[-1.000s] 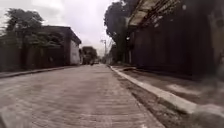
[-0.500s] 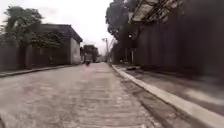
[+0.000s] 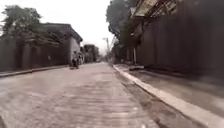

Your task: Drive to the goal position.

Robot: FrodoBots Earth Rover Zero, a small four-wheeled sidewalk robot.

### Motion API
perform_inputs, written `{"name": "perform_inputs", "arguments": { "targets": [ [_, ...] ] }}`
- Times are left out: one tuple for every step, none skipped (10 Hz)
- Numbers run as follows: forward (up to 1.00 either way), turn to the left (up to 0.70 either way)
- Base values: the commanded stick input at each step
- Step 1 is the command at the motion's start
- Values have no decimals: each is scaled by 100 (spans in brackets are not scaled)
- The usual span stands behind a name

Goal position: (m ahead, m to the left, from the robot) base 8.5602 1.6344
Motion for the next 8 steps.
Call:
{"name": "perform_inputs", "arguments": {
  "targets": [
    [100, 0],
    [100, 0],
    [100, 0],
    [100, 1],
    [100, 1],
    [100, 1],
    [100, 2],
    [100, 2]
  ]
}}
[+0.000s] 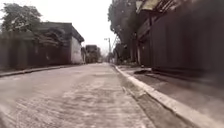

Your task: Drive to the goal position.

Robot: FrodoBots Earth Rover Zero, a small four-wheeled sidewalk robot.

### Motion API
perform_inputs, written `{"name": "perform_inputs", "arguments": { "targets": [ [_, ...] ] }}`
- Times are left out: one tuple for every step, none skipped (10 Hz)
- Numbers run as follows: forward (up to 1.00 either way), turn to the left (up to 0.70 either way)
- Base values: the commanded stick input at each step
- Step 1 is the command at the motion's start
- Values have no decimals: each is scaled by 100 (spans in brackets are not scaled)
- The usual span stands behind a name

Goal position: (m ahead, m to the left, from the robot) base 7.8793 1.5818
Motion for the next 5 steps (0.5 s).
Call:
{"name": "perform_inputs", "arguments": {
  "targets": [
    [100, 1],
    [100, 1],
    [100, 2],
    [100, 2],
    [100, 1]
  ]
}}
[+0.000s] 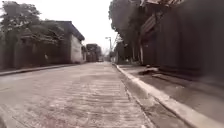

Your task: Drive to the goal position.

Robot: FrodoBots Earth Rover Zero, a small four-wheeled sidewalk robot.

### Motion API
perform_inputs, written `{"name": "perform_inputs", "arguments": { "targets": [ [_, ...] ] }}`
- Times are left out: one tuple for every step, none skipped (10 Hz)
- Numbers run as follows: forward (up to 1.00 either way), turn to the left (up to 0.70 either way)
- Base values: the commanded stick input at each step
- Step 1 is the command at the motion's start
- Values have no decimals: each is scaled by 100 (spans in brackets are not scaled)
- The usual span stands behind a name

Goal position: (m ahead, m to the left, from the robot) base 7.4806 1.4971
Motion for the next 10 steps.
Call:
{"name": "perform_inputs", "arguments": {
  "targets": [
    [100, 0],
    [100, 1],
    [100, 0],
    [100, 1],
    [100, 2],
    [100, 2],
    [100, 2],
    [100, 1],
    [100, 0],
    [100, 0]
  ]
}}
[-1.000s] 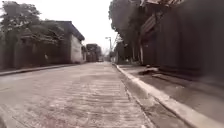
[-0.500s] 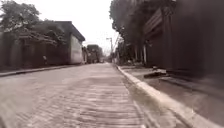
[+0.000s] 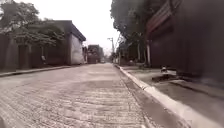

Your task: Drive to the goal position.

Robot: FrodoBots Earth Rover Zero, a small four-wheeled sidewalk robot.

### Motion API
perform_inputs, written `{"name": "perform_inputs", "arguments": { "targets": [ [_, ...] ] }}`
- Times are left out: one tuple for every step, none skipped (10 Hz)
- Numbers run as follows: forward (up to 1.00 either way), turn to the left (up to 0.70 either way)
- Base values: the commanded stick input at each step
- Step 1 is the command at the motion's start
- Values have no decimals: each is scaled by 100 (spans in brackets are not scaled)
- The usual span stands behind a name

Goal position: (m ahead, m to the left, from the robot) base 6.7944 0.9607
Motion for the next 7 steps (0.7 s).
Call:
{"name": "perform_inputs", "arguments": {
  "targets": [
    [100, 2],
    [100, 1],
    [100, 2],
    [100, 1],
    [100, 1],
    [100, 2],
    [100, 2]
  ]
}}
